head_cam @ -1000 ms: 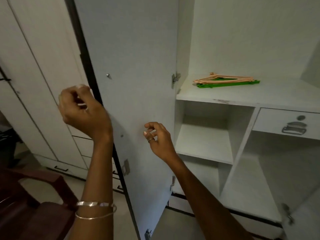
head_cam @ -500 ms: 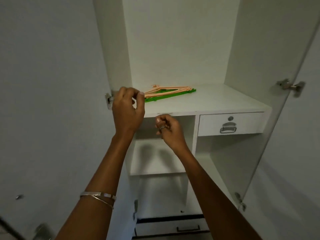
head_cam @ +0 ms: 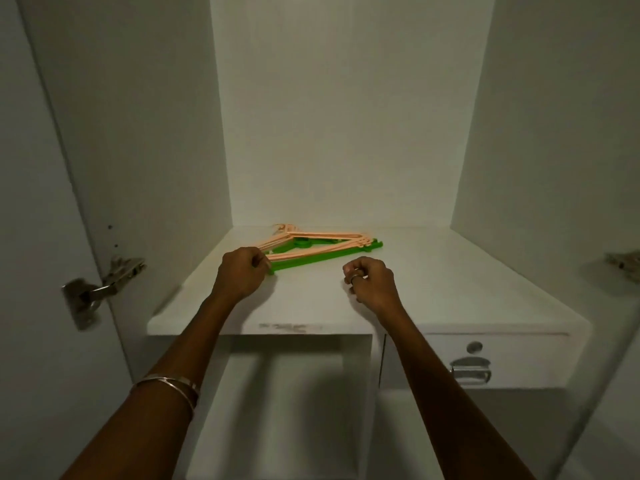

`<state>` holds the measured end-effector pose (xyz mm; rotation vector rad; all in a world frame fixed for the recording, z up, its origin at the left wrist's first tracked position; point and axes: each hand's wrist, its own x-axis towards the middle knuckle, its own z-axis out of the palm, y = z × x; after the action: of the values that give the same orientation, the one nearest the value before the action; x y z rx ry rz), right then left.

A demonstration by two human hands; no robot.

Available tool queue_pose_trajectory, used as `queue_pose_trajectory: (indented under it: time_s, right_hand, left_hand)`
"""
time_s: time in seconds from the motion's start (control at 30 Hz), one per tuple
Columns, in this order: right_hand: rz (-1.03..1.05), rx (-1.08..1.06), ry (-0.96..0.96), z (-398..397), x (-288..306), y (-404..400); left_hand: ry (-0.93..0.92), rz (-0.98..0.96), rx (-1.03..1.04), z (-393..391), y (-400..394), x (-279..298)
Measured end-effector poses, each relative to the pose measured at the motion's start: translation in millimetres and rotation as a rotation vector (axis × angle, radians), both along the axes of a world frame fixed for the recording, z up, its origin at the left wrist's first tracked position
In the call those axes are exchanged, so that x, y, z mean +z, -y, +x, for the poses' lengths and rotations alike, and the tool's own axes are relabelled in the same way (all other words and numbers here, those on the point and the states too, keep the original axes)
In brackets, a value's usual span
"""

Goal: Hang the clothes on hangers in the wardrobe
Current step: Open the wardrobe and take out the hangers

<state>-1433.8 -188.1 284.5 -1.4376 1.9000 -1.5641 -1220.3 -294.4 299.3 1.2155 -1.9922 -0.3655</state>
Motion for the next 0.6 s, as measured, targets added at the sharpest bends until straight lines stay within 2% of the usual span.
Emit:
queue_pose_trajectory:
  time_s: [0.13, 0.33, 0.5, 0.6]
  right_hand:
    - [0.154, -0.019, -0.143, -42, 13, 67]
    - [0.257, -0.059, -0.445, -87, 41, 182]
    - [0.528, 0.124, -0.823, -98, 45, 265]
    - [0.618, 0.242, -0.927, -93, 28, 299]
  left_hand:
    - [0.036, -0.022, 0.039, -14, 50, 6]
    - [0.026, 0.004, 0.071, -32, 136, 28]
    - [0.103, 0.115, -0.04, -45, 195, 34]
    - [0.071, 0.127, -0.096, -48, 219, 35]
